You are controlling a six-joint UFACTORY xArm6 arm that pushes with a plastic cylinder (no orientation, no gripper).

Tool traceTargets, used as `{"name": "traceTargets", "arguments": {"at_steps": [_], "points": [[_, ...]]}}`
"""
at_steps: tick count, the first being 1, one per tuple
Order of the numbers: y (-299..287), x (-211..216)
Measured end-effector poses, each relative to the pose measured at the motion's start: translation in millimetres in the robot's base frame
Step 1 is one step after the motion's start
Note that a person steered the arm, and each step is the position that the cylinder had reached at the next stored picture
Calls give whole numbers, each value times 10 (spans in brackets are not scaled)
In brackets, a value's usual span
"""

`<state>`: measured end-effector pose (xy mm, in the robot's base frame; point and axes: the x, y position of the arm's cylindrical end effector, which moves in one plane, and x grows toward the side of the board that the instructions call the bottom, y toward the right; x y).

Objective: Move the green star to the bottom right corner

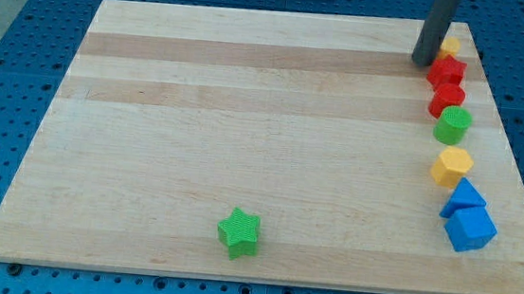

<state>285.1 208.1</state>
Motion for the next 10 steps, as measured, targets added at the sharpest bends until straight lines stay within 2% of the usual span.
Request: {"name": "traceTargets", "arguments": {"at_steps": [2, 4, 5, 7, 8, 10], "points": [[-27, 0], [-741, 40], [-1005, 264], [-1324, 1844], [-1464, 2283], [-2203, 2293]]}}
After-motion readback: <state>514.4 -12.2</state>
